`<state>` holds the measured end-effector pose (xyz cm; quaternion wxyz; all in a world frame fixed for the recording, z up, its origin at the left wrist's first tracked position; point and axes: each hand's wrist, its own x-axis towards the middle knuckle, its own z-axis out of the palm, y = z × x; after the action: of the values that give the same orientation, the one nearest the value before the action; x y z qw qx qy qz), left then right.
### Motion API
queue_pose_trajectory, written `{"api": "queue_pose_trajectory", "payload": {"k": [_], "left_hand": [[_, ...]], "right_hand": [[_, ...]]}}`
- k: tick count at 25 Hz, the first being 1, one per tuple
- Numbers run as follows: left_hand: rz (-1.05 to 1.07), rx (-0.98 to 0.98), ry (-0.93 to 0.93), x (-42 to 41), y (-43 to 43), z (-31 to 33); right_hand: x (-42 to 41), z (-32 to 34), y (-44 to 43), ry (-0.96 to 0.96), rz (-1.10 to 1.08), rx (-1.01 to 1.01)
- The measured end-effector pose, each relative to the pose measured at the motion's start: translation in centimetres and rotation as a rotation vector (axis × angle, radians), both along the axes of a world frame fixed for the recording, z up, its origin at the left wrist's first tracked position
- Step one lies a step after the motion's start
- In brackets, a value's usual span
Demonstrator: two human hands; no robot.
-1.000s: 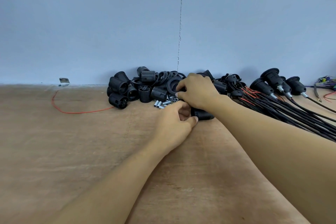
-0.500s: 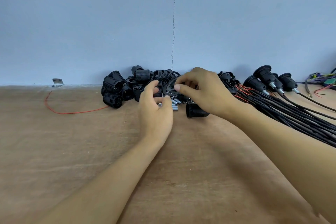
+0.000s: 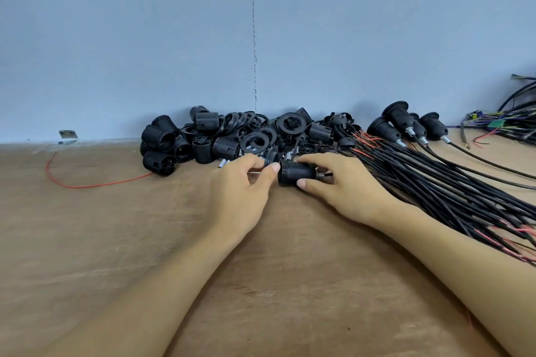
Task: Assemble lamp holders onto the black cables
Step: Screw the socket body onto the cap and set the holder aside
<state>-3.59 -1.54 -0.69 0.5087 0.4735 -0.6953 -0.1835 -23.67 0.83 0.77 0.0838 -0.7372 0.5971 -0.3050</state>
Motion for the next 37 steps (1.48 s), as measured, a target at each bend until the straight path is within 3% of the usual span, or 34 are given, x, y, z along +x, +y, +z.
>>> {"api": "queue_pose_trajectory", "payload": {"k": [4,10,16,22,33,37], "left_hand": [[-0.093,0.109,0.122,0.2,-0.3,-0.2],[-0.065,0.078,0.2,0.2,0.0,-0.2],[-0.109,0.025,0.106,-0.1,0.6,-0.1],[-0.144,-0.032,0.111,-0.4,1.0,0.0],[-0.072,-0.218,0.003,-0.5,1.5,0.2],[-0.136,-0.206,0.056,-0.5,1.8,0.4]], "right_hand": [[0.0,-0.4,0.5,-0.126,0.031,-0.102],[0.5,-0.4,1.1,-0.155,0.01,-0.192],[0.9,-0.2,1.5,-0.119,0.029,-0.184],[0.8,0.0,1.5,-0.208,0.004,-0.161],[0.6,0.2,1.6,-0.276,0.053,-0.091],[0.6,0.2,1.7,-0.319,0.042,-0.06]]}}
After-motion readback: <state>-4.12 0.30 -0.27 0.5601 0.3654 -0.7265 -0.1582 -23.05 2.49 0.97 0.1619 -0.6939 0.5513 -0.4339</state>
